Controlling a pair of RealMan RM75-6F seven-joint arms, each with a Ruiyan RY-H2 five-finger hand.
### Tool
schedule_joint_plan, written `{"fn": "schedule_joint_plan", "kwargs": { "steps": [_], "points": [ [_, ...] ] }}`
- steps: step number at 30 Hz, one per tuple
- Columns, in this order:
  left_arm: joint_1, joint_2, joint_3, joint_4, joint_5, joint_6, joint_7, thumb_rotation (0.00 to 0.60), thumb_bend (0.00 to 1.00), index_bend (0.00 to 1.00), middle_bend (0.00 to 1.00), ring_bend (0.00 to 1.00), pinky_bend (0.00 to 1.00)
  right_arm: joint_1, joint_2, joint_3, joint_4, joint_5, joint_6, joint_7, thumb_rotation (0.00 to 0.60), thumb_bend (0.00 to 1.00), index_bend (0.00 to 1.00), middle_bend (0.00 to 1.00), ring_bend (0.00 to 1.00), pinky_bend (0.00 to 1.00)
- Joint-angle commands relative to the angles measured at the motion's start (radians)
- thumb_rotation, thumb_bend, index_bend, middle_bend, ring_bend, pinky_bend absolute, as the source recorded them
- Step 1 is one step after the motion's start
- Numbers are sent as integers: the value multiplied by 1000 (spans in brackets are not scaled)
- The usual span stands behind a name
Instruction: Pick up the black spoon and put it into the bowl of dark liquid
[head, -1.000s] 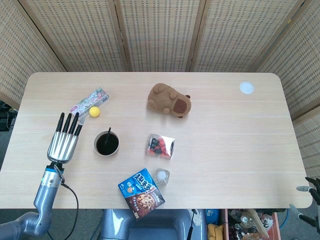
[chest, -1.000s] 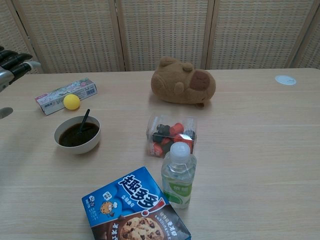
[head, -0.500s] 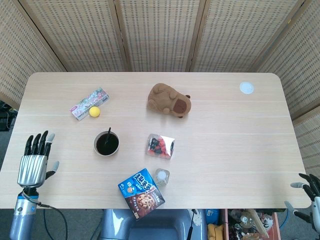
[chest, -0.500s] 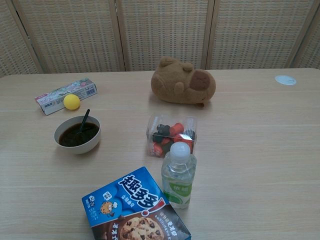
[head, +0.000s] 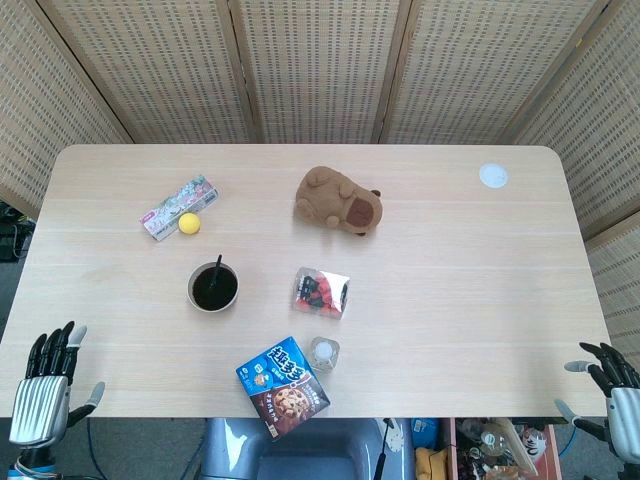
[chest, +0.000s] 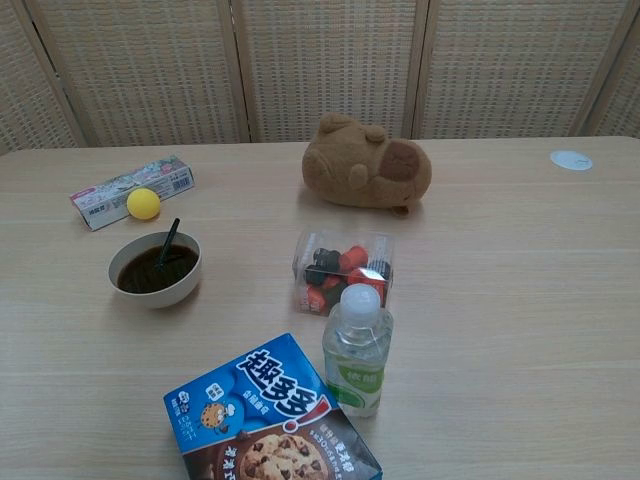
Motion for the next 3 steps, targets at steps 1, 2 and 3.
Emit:
{"fn": "schedule_joint_plan", "kwargs": {
  "steps": [1, 2, 3],
  "points": [
    [4, 10, -4, -10, -4, -32, 7, 600, 308, 0, 0, 0, 0, 2, 1, -3, -4, -6, 4, -6, 600, 299, 429, 294, 149, 244],
    [4, 12, -6, -11, -3, -34, 8, 600, 308, 0, 0, 0, 0, 2, 1, -3, -5, -6, 4, -8, 600, 300, 429, 294, 149, 244],
    [5, 13, -9, -12, -1, -37, 11, 600, 308, 0, 0, 0, 0, 3, 0, -5, -6, -7, 4, -10, 600, 300, 429, 294, 149, 244]
  ]
}}
